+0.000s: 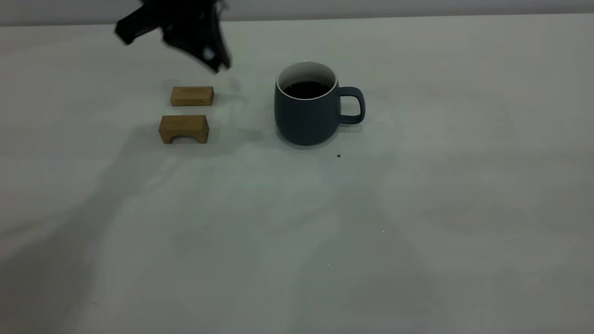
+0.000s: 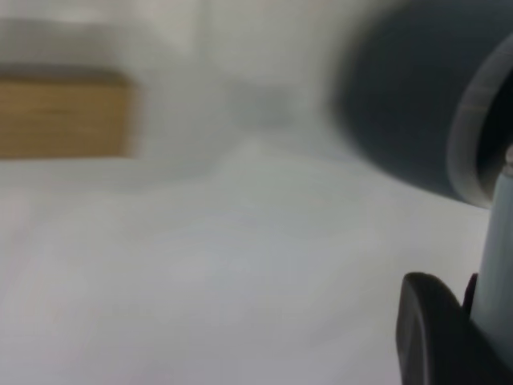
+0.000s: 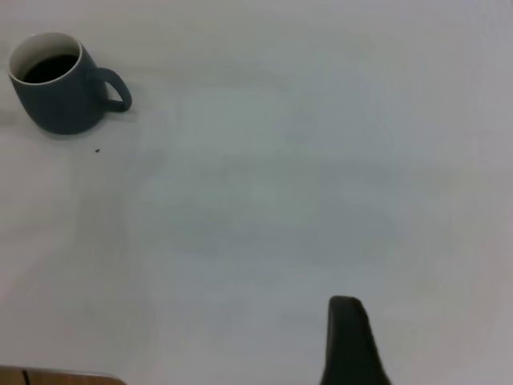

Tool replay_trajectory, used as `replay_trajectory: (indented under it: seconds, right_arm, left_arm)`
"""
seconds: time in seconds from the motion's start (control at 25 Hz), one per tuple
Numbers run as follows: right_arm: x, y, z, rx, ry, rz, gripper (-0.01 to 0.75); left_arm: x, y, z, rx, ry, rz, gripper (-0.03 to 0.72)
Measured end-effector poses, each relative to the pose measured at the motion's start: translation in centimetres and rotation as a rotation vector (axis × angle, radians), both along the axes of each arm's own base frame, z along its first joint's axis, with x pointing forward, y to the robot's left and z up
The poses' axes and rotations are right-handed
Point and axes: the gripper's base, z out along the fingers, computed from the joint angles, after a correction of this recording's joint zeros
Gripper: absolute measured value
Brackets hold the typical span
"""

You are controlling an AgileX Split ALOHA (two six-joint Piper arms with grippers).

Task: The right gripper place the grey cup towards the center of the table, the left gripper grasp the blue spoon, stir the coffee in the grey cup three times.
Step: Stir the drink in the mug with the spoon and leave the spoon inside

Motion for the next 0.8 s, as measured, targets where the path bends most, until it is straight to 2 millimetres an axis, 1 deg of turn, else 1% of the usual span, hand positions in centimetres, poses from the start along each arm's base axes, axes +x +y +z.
replay_trajectory:
  seconds: [0.16,0.32,0.44,0.56,0.64,0.8]
  right_arm:
    - [0.0,0.0,0.0,0.000,0.000,0.000,0.535]
    - [0.0,0.0,0.0,0.000,0.000,0.000,0.535]
    - [0.0,0.0,0.0,0.000,0.000,0.000,0.535]
    - [0.0,0.0,0.0,0.000,0.000,0.000,0.535]
    - [0.0,0.0,0.0,0.000,0.000,0.000,0.535]
    - [0.0,0.0,0.0,0.000,0.000,0.000,0.535]
  left_arm:
    - [-0.7,-1.6,1.7,-0.203,0.108,0.039,0.108]
    - [-1.6,-3.1,3.2,-0.438,0.287,0.104,0.107]
    - [-1.3,-3.8,4.2,-0.571,0.343,0.188,0.108]
    - [-0.9,-4.4,5.2,-0.701,0.437,0.326,0.108]
    - [-0.6,-4.5,5.6,-0.759,0.516,0.427,0.108]
    - [-0.3,-4.4,5.7,-0.780,0.658,0.601,0.108]
